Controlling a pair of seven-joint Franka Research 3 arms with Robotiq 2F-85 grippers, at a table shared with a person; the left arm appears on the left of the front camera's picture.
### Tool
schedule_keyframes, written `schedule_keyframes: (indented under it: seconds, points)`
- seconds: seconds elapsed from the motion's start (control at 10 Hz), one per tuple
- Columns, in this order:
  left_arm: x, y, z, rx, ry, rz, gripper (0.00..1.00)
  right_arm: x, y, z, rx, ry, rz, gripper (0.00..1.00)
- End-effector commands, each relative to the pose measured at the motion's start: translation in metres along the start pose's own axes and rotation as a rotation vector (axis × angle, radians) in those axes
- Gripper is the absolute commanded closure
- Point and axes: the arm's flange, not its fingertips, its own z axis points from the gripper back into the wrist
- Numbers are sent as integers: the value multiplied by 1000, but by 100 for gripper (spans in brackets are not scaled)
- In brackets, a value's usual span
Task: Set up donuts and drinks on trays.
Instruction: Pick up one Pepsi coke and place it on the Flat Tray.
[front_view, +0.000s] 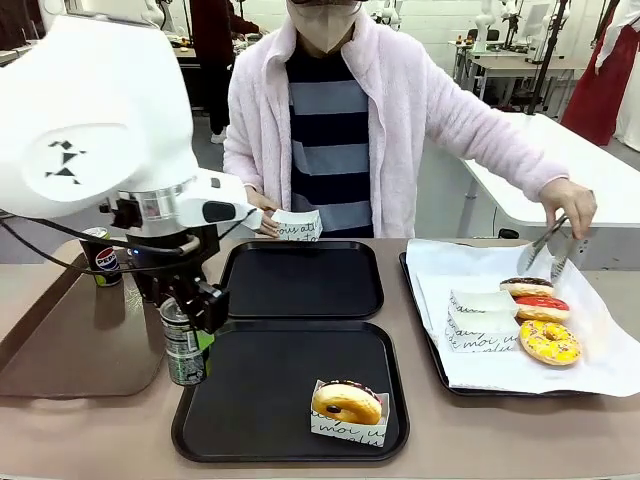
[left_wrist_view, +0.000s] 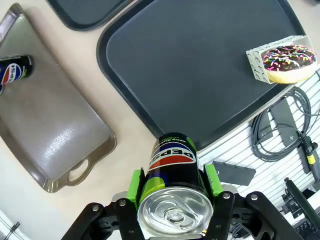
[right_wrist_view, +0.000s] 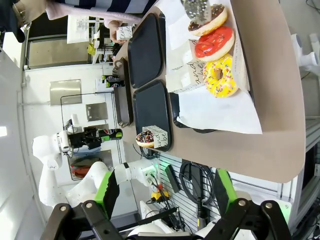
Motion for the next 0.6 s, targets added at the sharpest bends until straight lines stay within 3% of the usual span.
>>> schedule_keyframes:
  seconds: [0.0, 0.1, 0.5]
  points:
    - [-2, -7, 9, 47, 7, -5, 42, 1, -1, 2, 24, -9, 16, 0]
    - [0, 0, 0, 0, 0, 0, 42, 1, -1, 2, 24, -9, 16, 0]
    - [1, -1, -1, 2, 9, -5, 42, 1, -1, 2, 24, -9, 16, 0]
